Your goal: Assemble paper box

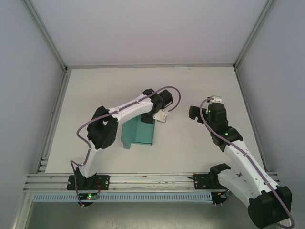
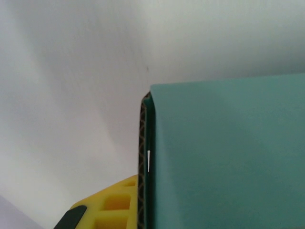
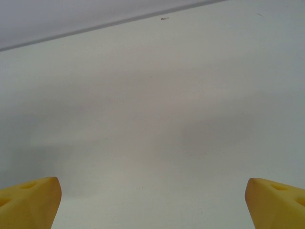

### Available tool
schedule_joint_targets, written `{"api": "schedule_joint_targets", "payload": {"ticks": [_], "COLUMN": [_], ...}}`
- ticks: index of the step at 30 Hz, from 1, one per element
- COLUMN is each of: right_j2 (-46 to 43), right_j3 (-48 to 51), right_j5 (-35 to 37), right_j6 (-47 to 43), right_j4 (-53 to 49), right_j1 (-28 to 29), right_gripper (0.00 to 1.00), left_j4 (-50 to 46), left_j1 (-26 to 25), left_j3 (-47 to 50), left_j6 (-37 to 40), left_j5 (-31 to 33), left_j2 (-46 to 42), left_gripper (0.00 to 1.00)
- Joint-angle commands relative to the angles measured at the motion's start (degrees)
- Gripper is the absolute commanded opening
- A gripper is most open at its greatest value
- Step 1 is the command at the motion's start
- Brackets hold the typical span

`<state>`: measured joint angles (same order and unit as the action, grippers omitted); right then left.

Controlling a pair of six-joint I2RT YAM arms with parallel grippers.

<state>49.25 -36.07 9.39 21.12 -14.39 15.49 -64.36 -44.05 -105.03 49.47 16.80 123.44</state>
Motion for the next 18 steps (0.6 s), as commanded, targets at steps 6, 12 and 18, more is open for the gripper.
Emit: {"api": "schedule_joint_targets", "payload": {"ticks": [6,12,18], "right_j2": [-1.11,-1.31,-1.50], "right_j3": [1.31,2.42,3.21], "right_j5": [-1.80,-4.28,-5.84], "right_j6": [-0.31,-0.21,-0.51], "right_j4": [-0.92,1.02,1.65], "right_j1": [-1.83,-3.43,-4.07], "right_gripper": [0.98,0.98,0.98], "left_j4": [18.05,30.34,34.64], "left_j1": [-2.25,-3.66,-4.13], "left_j3": [5.44,14.69,18.76], "left_j6": [5.19,7.48,8.71], "left_j5": [5.88,5.63,6.26], "left_j2": [4.51,4.69,6.29], "left_gripper": [0.00,0.00,0.21]}}
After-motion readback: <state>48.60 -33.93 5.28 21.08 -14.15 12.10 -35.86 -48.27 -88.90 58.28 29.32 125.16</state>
